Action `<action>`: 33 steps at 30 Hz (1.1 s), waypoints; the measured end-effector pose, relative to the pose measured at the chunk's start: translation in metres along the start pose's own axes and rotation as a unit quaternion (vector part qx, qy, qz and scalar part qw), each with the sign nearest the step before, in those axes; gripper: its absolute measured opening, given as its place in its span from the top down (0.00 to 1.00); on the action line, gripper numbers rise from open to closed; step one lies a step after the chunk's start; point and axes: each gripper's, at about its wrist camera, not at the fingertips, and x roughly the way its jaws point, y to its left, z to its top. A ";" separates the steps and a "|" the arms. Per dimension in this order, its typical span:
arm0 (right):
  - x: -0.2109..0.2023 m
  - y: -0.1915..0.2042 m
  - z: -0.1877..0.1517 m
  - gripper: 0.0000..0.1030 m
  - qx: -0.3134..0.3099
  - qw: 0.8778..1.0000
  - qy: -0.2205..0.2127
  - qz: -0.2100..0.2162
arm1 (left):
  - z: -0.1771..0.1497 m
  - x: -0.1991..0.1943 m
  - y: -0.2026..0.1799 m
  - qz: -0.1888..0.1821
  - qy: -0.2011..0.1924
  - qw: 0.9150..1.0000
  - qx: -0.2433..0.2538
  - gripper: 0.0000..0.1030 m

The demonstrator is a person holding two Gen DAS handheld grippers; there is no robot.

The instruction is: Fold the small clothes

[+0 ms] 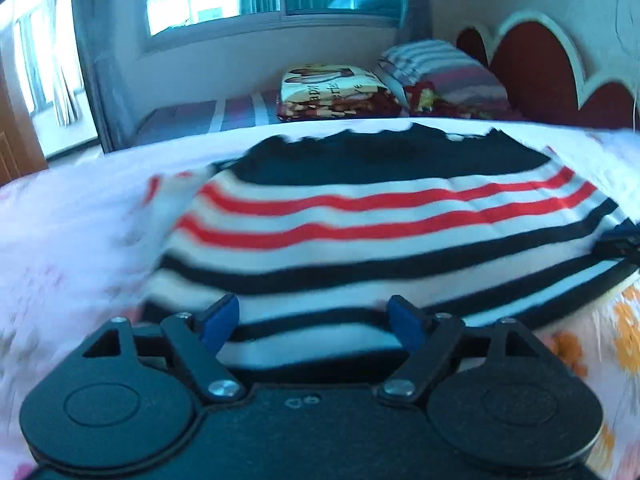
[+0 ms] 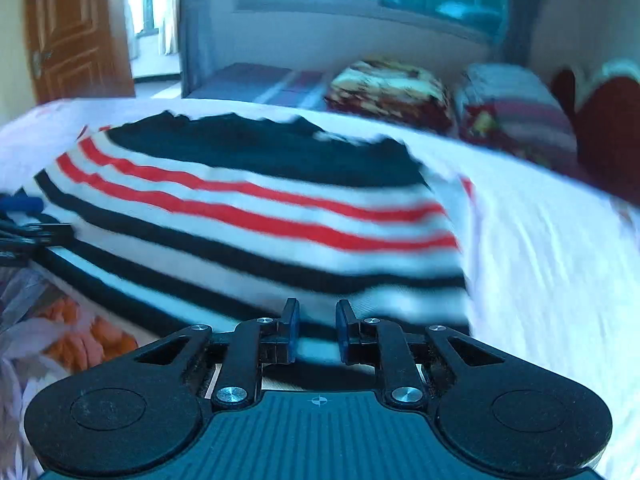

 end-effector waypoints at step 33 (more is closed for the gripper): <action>-0.028 -0.077 -0.022 0.95 0.142 0.990 -0.005 0.027 | -0.020 -0.024 0.074 -0.006 -0.007 0.990 -0.143 0.88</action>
